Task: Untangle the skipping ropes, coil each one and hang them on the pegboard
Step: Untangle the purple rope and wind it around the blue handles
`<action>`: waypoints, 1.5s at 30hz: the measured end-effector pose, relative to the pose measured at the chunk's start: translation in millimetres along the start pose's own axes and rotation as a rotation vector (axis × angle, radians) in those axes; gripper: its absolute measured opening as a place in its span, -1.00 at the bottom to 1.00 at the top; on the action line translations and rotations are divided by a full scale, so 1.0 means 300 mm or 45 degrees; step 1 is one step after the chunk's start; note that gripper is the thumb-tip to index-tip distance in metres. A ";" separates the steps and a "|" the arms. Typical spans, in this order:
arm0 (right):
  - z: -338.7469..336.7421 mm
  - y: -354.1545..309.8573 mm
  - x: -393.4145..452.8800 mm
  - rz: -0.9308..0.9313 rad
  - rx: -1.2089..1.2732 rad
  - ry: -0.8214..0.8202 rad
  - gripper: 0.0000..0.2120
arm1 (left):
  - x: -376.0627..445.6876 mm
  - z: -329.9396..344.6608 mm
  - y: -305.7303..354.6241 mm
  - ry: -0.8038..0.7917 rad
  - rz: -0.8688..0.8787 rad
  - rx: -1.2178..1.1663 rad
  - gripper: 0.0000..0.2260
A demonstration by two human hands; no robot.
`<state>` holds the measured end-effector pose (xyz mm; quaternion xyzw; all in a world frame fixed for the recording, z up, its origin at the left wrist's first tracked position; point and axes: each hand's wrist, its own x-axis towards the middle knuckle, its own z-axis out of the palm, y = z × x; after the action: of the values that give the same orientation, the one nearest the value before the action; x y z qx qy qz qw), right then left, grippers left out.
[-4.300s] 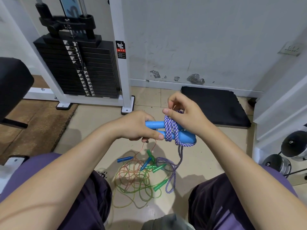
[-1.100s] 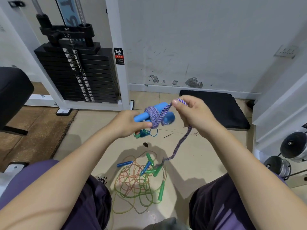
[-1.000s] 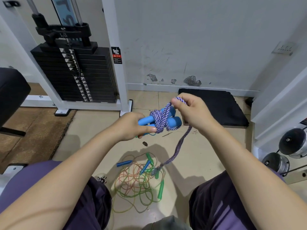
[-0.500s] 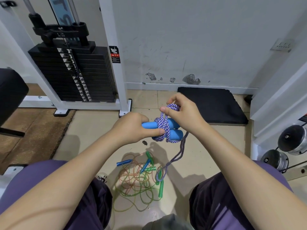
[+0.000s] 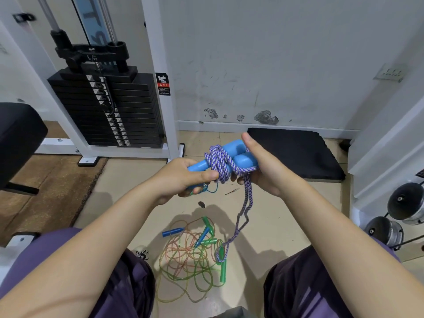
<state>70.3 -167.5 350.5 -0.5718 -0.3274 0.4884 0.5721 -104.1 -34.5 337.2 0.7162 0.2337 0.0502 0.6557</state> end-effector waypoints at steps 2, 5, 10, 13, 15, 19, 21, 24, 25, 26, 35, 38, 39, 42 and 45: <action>0.003 0.005 0.000 0.001 0.019 -0.112 -0.41 | 0.001 -0.006 0.003 -0.013 -0.004 -0.161 -0.78; 0.009 0.024 0.003 0.023 -0.050 -0.068 -0.61 | 0.009 -0.020 0.009 0.000 -0.010 -0.388 -0.67; 0.015 0.043 0.005 -0.007 -0.407 0.095 -0.93 | 0.007 -0.034 0.026 -0.033 0.030 -0.600 -0.69; 0.042 0.056 0.008 -0.061 -0.615 0.177 -0.80 | 0.012 -0.033 0.030 0.091 0.052 -0.578 -0.67; 0.067 0.064 0.007 -0.077 -0.643 0.158 -0.73 | 0.017 -0.033 0.027 0.196 0.059 -0.522 -0.71; 0.106 0.069 0.000 0.030 -0.380 0.005 -0.72 | 0.030 -0.036 0.014 0.400 0.064 -0.318 -0.76; 0.113 0.065 -0.007 0.062 -0.308 -0.053 -0.76 | 0.034 -0.037 0.006 0.492 0.056 -0.129 -0.75; 0.113 0.042 -0.021 0.036 -0.336 -0.032 -0.76 | 0.041 -0.040 -0.010 0.603 0.059 0.301 -0.74; 0.108 0.032 -0.024 0.006 -0.380 0.014 -0.75 | 0.042 -0.039 -0.013 0.615 0.067 0.425 -0.73; 0.101 0.023 -0.026 -0.038 -0.438 0.066 -0.74 | 0.043 -0.034 -0.014 0.607 0.075 0.511 -0.73; 0.058 0.018 -0.023 -0.458 -1.178 0.280 -0.68 | 0.020 0.022 -0.002 0.298 0.040 0.523 -0.81; 0.055 0.017 -0.028 -0.465 -1.160 0.253 -0.69 | 0.008 0.016 -0.003 0.266 0.029 0.363 -0.79; 0.055 0.016 -0.031 -0.472 -1.130 0.243 -0.70 | 0.005 0.013 -0.005 0.269 0.027 0.349 -0.77; 0.056 0.012 -0.034 -0.468 -1.052 0.234 -0.70 | -0.001 0.008 -0.012 0.278 0.048 0.353 -0.72; 0.054 0.012 -0.028 -0.449 -1.002 0.286 -0.68 | 0.004 0.016 -0.014 0.356 0.056 0.346 -0.72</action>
<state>52.0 -170.4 350.8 -0.7309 -0.5166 0.1564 0.4177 -102.4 -38.3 332.1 0.7892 0.3114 0.1315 0.5128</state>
